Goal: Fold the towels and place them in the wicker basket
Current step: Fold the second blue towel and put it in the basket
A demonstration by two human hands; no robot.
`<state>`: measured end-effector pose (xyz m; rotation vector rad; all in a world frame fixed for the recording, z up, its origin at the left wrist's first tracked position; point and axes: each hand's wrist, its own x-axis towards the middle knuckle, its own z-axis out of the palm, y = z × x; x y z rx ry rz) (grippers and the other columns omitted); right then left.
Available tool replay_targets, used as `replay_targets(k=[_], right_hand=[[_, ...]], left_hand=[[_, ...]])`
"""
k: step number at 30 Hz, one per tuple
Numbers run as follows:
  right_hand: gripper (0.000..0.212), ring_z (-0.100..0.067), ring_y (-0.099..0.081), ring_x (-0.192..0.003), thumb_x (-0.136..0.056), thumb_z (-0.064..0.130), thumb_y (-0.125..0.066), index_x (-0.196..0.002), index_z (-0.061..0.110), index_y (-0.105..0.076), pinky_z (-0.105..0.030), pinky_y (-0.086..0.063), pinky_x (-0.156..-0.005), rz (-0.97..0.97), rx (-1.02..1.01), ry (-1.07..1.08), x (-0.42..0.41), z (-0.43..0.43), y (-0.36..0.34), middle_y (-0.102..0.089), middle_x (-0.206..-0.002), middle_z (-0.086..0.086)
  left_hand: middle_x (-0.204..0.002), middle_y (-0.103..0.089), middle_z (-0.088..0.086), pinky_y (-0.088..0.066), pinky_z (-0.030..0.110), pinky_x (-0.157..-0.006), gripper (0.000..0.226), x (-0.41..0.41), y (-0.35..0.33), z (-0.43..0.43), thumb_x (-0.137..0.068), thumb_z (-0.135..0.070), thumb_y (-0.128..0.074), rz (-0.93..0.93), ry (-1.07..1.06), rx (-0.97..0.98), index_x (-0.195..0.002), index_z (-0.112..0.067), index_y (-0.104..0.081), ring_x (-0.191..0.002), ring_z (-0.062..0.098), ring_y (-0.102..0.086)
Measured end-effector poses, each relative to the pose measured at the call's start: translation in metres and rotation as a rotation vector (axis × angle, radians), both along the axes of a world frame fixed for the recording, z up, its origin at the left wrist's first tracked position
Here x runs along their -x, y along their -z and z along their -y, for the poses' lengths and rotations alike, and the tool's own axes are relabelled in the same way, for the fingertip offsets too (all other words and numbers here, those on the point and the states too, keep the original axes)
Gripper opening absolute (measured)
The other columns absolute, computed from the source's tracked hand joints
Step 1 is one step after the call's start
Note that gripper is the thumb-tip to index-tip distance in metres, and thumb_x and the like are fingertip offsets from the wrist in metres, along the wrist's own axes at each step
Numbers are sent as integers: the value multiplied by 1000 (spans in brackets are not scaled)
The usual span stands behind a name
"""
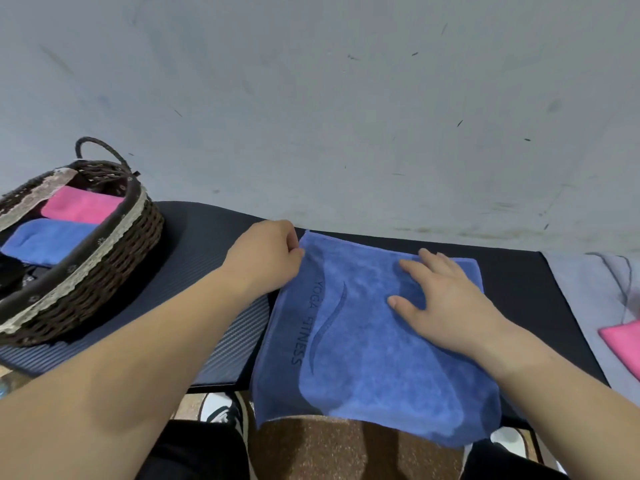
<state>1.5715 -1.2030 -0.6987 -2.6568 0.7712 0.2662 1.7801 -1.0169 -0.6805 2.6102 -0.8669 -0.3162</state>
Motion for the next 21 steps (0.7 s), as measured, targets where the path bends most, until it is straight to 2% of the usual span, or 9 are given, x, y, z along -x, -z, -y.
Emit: replay_targets(k=[4, 6, 7, 8, 10, 13, 16, 19, 21], right_hand=[[75, -23, 18, -156, -98, 69, -32, -162, 41, -2, -47, 2, -127, -111, -21, -45, -3, 4, 22, 17, -170, 3], [75, -22, 24, -155, -98, 70, -26, -161, 42, 5, -47, 7, -126, -138, -19, -40, -4, 5, 27, 24, -168, 4], [75, -22, 25, -154, -98, 71, -24, -161, 43, 6, -48, 8, -126, -148, -14, -36, -4, 4, 27, 25, -168, 4], [76, -22, 26, -154, -97, 72, -23, -160, 43, 8, -49, 9, -126, -159, -7, -31, -3, 4, 27, 26, -168, 5], [76, -22, 26, -154, -96, 74, -20, -160, 43, 10, -50, 8, -126, -184, 10, -10, -2, 2, 24, 27, -167, 5], [78, -25, 20, -156, -95, 76, -14, -160, 41, 12, -50, 1, -126, -230, 64, 41, 4, 1, 19, 25, -168, 2], [82, -27, 11, -158, -94, 77, -8, -161, 35, 12, -47, -18, -124, -308, 145, 78, 12, -1, 9, 18, -170, -4], [88, -32, -1, -157, -93, 78, -8, -162, 27, 12, -47, -40, -107, -436, 206, 130, 18, -6, -5, 8, -171, -12], [94, -37, -18, -153, -92, 80, -12, -162, 22, 8, -48, -47, -94, -518, 238, 157, 20, -8, -11, -3, -168, -21]], left_hand=[[-109, -56, -3, -55, 40, -83, 27, 51, -13, -11, -94, -51, -57, -21, 186, -305, -96, -24, -59, -94, 19, -59], [-140, -48, 8, -48, 43, -102, 56, 78, -9, -10, -95, -66, -47, -121, 259, -484, -127, -21, -53, -126, 30, -49], [-159, -29, 16, -36, 47, -116, 77, 90, -5, -9, -95, -72, -39, -195, 273, -545, -149, -17, -37, -146, 39, -29], [-168, -5, 20, -21, 51, -124, 91, 98, -1, -6, -95, -76, -32, -248, 265, -575, -161, -15, -16, -155, 44, -3], [-168, 19, 21, -1, 53, -127, 96, 98, 8, 3, -95, -77, -25, -276, 212, -548, -163, -16, 8, -153, 44, 21], [-168, 24, 17, 4, 51, -126, 91, 77, 21, 18, -97, -74, -22, -228, 211, -514, -163, -22, 12, -153, 41, 24], [-169, 23, 12, 4, 49, -127, 90, 50, 34, 30, -96, -75, -26, -128, 342, -486, -163, -27, 10, -154, 36, 23], [-171, 13, 8, 2, 47, -128, 86, 28, 43, 39, -95, -73, -35, -9, 453, -366, -163, -33, -1, -157, 31, 15], [-172, 2, 10, -4, 49, -128, 82, 28, 46, 46, -95, -74, -36, 93, 454, -344, -162, -33, -14, -157, 34, 6]])
